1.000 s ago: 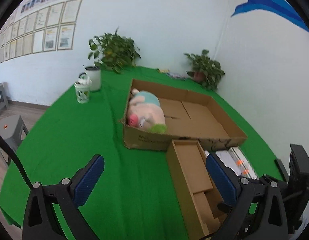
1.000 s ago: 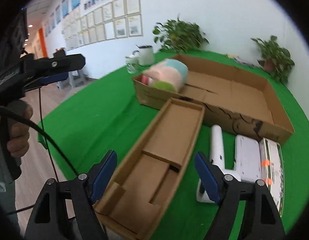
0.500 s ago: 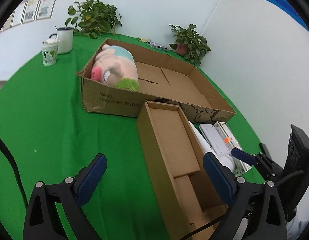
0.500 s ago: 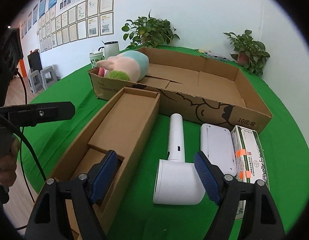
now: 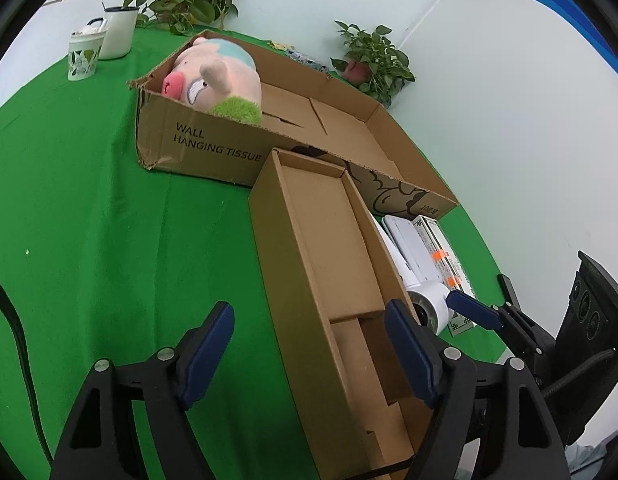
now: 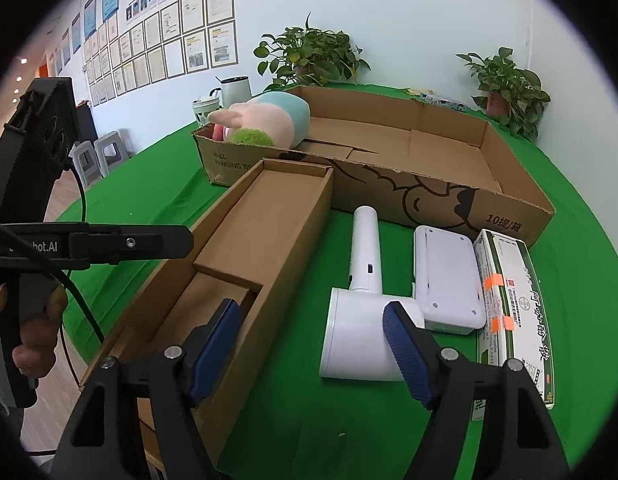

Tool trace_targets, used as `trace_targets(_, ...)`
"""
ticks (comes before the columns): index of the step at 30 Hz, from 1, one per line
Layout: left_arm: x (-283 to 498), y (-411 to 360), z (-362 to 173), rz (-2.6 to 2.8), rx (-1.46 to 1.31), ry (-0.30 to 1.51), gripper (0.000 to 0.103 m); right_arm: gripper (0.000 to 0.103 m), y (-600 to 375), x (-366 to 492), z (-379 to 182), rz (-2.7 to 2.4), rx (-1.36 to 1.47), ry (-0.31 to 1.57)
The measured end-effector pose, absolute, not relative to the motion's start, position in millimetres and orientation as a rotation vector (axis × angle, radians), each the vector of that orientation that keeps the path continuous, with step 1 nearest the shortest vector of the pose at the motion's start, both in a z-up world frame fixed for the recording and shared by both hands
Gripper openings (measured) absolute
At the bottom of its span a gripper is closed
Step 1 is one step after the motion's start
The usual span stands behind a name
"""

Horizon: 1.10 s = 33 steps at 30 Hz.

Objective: Organize objects
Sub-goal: 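Grasp the rim of the narrow cardboard tray with the left gripper, then lift the narrow tray with the left gripper and carry it over the large box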

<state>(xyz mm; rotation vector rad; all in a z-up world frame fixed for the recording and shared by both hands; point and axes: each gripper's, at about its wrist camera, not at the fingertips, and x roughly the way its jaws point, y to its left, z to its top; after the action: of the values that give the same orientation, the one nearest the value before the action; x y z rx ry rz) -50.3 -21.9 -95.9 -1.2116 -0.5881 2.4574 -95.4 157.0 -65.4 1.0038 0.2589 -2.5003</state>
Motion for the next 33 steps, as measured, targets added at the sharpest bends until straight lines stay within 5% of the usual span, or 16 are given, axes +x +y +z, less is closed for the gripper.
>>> trace_targets(4, -52.1, -16.1, -101.6, 2.430, -1.255, -0.570, 0.058, 0.053, 145.0, -92.5, -64.4, -2.506, 0.996, 0.323)
trace_targets(9, -44.6, -8.0, -104.9, 2.416, -1.259, -0.525, 0.052, 0.048, 136.0, -86.7, -64.4, -2.473, 0.970, 0.331)
trace_targets(16, -35.1, 0.7, -104.8, 2.400, -1.288, -0.463, 0.026, 0.025, 130.8, -91.5, -78.1, -2.419, 1.090, 0.282)
trace_targets(19, -19.9, 8.7, -101.7, 2.407, -1.314, -0.415, 0.026, 0.018, 133.0, -77.9, -78.0, -2.409, 1.113, 0.269)
trace_targets(33, -15.2, 3.9, -107.1, 2.424, -1.323, -0.496, 0.026, 0.019, 129.0, -88.9, -89.7, -2.402, 1.247, 0.228)
